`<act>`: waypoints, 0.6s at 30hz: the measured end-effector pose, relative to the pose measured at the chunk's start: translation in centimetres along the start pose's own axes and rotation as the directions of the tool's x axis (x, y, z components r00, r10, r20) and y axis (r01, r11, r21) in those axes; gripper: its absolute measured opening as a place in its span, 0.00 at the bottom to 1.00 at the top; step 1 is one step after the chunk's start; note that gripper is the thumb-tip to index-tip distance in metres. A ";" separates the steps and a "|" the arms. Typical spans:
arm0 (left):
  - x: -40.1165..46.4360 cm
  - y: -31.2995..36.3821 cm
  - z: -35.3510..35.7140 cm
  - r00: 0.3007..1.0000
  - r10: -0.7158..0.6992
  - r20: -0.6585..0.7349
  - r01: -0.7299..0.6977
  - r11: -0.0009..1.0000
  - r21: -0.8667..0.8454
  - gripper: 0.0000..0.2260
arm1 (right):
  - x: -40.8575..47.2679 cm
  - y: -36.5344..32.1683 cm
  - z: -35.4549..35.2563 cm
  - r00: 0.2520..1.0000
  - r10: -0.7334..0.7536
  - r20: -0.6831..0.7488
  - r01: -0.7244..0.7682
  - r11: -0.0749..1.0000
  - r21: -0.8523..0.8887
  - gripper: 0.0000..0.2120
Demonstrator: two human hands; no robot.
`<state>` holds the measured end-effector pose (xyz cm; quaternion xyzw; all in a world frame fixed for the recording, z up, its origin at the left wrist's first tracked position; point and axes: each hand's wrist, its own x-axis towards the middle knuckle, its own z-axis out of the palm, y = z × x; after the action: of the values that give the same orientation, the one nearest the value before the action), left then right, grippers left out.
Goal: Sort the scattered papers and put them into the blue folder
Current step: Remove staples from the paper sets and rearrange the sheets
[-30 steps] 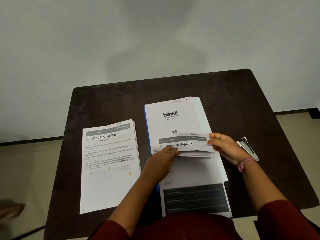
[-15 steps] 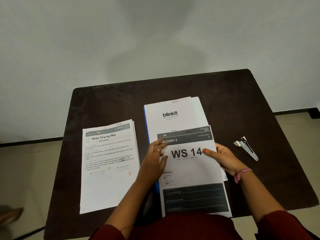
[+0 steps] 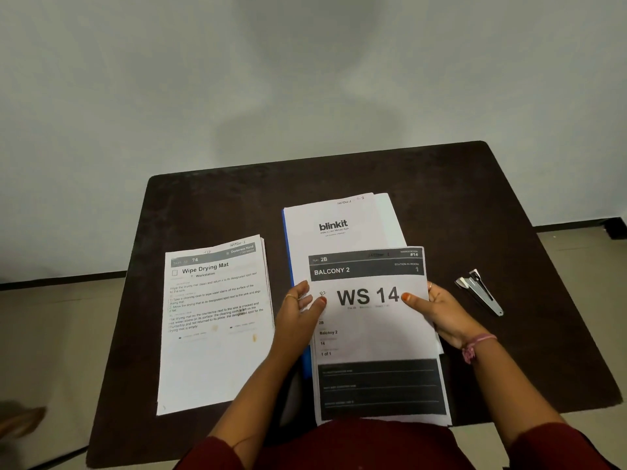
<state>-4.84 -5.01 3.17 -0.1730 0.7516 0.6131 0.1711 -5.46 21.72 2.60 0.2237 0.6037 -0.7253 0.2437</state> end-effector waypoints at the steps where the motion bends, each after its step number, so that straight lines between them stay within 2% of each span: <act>1: -0.1 0.1 0.3 1.000 -0.013 -0.007 0.012 1.000 -0.022 0.26 | -0.1 -0.1 0.0 1.000 -0.004 0.009 0.004 1.000 0.006 0.19; 3: -0.4 0.0 0.8 0.998 -0.013 -0.065 0.011 1.000 -0.029 0.30 | -0.4 -0.2 -0.2 1.000 -0.002 0.026 0.001 1.000 0.013 0.32; 4: -0.5 0.1 0.9 0.996 -0.018 -0.093 0.015 0.999 -0.038 0.31 | -0.5 -0.3 -0.2 0.999 -0.005 0.031 0.004 1.000 0.019 0.32; 6: -0.5 0.2 1.0 0.994 -0.068 -0.084 0.057 0.991 -0.120 0.27 | -1.0 -0.4 -0.1 0.999 -0.025 0.035 0.023 0.999 0.047 0.25; 8: -0.9 0.5 1.1 0.995 -0.095 -0.029 0.088 0.979 -0.183 0.14 | -1.4 -0.4 0.1 0.999 -0.044 0.031 0.042 0.996 0.075 0.22; 10: -1.2 0.4 1.4 0.996 -0.087 -0.008 0.084 0.984 -0.157 0.06 | -1.9 -0.3 0.5 0.997 -0.070 0.026 0.068 0.994 0.085 0.17; 14: -2.2 0.5 2.3 0.996 -0.089 -0.027 0.084 0.985 -0.150 0.02 | -2.3 0.3 1.7 0.993 -0.116 -0.009 0.116 0.993 0.008 0.15; 18: -3.2 1.0 2.9 0.995 -0.042 -0.090 0.034 0.995 -0.096 0.05 | -3.0 0.2 2.2 0.985 -0.166 -0.053 0.162 0.984 -0.070 0.15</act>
<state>-2.41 -1.84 4.99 -0.2231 0.7255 0.6359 0.1398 -3.06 19.77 4.64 0.1864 0.6502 -0.7161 0.1724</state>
